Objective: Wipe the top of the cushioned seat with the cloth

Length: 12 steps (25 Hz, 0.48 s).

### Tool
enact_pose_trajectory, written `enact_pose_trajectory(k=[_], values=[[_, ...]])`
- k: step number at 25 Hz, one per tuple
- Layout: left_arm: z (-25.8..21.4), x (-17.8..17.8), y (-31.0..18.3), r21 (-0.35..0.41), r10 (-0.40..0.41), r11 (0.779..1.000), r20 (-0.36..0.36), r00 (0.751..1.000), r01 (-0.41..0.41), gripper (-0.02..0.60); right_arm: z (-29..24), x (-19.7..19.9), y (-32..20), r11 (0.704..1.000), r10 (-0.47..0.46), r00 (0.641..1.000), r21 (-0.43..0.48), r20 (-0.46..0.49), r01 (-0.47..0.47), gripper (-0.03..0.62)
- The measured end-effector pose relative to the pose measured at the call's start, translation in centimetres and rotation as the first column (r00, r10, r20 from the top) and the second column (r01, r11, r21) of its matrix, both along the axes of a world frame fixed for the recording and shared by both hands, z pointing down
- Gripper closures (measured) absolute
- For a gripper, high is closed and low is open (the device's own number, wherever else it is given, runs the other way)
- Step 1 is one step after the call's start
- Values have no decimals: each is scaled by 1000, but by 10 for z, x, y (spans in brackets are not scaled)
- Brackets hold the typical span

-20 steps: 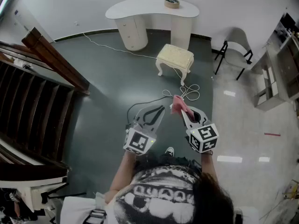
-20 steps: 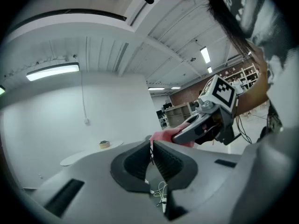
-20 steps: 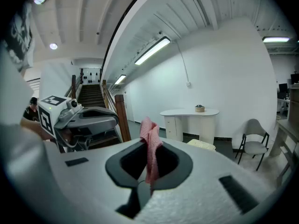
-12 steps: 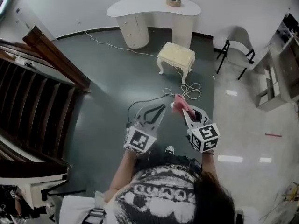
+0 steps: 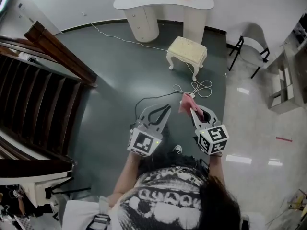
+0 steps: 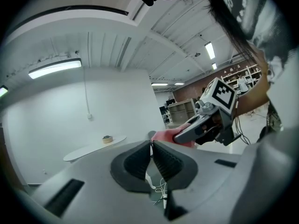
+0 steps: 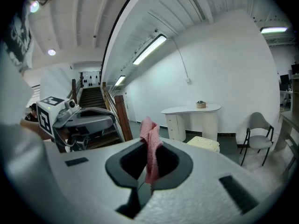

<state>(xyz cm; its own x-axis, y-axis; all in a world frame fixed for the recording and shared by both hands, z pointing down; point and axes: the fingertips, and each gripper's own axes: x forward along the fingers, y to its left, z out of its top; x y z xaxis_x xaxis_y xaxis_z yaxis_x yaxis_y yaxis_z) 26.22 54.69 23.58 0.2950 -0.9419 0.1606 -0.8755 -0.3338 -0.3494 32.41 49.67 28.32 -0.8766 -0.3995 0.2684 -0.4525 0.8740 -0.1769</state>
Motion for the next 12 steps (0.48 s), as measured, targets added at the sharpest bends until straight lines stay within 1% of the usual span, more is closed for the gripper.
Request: enact_pose_trajectory(k=[3,6,9,12], values=[[10,-15,-12,1,-6,1000,-20,1000,6,565,3,-15,-13,1000,0,1000,-7,2,0,585],[7,-32,-30,-5,6,1000,-17,1000,-6,565,5,-34,-34,1000,7,1000,-10,0,-7,585],[8,-55,-56,0,13,1000,-20,1000,-13,565,7,-54,-61,1000,21,1000,-10,-8,-21,585],[12,-82,-89,-13,23,1000,-25,999,-24,565,6,-79,-97,999,46,999,-10,-12,-46,585]])
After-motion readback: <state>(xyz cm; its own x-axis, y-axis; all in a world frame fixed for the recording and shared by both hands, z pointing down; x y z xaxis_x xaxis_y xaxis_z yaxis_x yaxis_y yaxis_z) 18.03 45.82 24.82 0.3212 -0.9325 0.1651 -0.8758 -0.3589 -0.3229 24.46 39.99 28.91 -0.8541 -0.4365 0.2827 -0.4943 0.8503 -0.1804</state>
